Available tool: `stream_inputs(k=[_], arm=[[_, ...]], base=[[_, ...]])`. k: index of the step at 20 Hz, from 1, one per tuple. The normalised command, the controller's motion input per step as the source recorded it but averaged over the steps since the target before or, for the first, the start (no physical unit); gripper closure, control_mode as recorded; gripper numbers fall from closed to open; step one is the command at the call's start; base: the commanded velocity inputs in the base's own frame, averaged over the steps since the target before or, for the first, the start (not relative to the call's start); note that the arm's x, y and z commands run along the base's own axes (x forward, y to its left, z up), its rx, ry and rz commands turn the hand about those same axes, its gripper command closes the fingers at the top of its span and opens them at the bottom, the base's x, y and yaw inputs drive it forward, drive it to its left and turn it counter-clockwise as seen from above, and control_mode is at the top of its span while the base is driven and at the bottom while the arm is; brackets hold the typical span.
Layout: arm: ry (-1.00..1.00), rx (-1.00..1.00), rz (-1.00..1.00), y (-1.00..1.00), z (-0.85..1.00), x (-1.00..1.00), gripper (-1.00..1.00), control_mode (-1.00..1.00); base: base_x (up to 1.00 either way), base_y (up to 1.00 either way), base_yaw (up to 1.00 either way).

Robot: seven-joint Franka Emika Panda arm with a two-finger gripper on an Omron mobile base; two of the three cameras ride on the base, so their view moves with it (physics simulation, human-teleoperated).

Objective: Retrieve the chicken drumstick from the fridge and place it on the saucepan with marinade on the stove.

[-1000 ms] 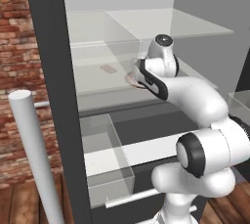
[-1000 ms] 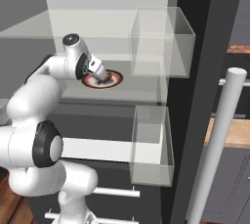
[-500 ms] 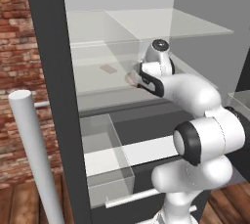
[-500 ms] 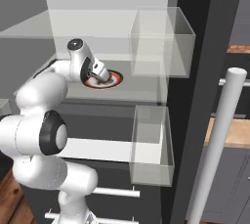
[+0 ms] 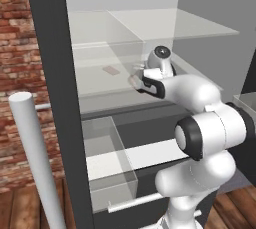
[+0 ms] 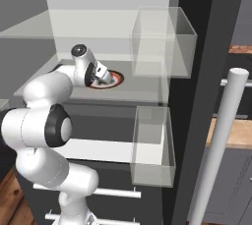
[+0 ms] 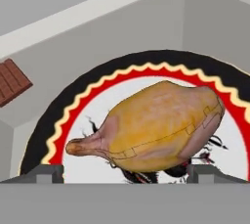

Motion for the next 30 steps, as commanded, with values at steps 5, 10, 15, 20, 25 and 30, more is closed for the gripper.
stream_inputs(k=[5, 10, 15, 20, 25, 30], arm=[[0.00, 0.00, 0.00, 0.00, 0.00, 0.23, -1.00, -1.00], [0.00, 0.00, 0.00, 0.00, -0.01, 0.21, -1.00, -1.00], [0.01, 0.00, 0.00, -0.02, 0.00, 0.03, -1.00, -1.00], [-0.04, -0.01, 0.00, 0.01, 0.00, 0.00, -1.00, -1.00], [-0.12, 0.00, 0.00, 0.00, -0.03, 0.04, -1.00, -1.00], [-0.08, -0.01, 0.00, 0.00, -0.14, 0.04, -1.00, -1.00]], base=[[0.00, 0.00, 0.00], [0.00, 0.00, 0.00], [0.00, 0.00, 0.00], [0.00, 0.00, 0.00], [0.00, 0.00, 0.00], [0.00, 0.00, 0.00]])
